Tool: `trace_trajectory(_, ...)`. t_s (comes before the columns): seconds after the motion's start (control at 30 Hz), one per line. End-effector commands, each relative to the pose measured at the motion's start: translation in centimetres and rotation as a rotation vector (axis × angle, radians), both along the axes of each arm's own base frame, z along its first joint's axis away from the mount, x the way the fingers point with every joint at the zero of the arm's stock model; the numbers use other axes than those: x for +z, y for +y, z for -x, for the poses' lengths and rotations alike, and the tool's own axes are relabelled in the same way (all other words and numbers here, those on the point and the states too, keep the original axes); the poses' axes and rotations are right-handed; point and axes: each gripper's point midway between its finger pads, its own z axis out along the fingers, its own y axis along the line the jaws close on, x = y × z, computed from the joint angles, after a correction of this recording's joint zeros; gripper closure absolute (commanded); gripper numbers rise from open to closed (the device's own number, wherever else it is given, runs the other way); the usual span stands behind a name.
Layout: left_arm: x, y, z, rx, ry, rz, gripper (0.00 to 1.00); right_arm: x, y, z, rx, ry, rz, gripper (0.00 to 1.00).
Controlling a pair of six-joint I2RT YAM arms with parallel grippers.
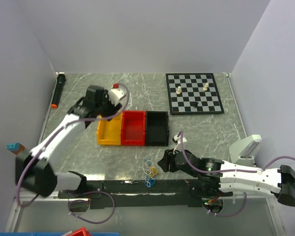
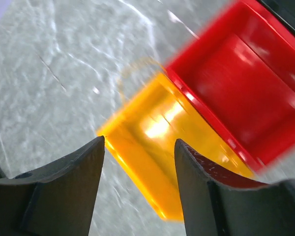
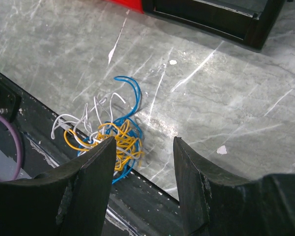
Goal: Untangle the cables
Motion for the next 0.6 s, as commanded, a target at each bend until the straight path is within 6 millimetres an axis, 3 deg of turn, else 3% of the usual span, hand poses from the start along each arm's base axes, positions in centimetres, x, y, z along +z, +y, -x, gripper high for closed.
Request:
trace_trajectory(0.0, 2.4, -1.5, -6.5, 0.015, -0.065, 0.048, 0.35, 0.6, 0.4, -0.4, -0.006, -0.012, -0.027, 0.43)
trace_trajectory(0.13, -0.8, -3.5, -8.3, -0.198, 0.101, -0.02, 0.34, 0.6, 0.4, -0.8, -0.01, -0.014, -0.02, 0.42)
trace_trajectory(0.3, -1.1, -3.4, -10.5, -0.311, 0.145, 0.008, 0.32, 0.9, 0.3, -0.8, -0.012, -0.014, -0.034, 0.42)
trace_trajectory(0.43, -3.0, -3.0, -9.2, -0.415, 0.229, -0.052, 0.3, 1.3, 0.3, -0.9, -0.01, -0.018, -0.052, 0.42)
trace_trajectory(0.57, -4.7, -1.9, -9.5, -0.401, 0.242, -0.107, 0.28, 1.7, 0.5, -1.1, -0.007, -0.019, -0.057, 0.41)
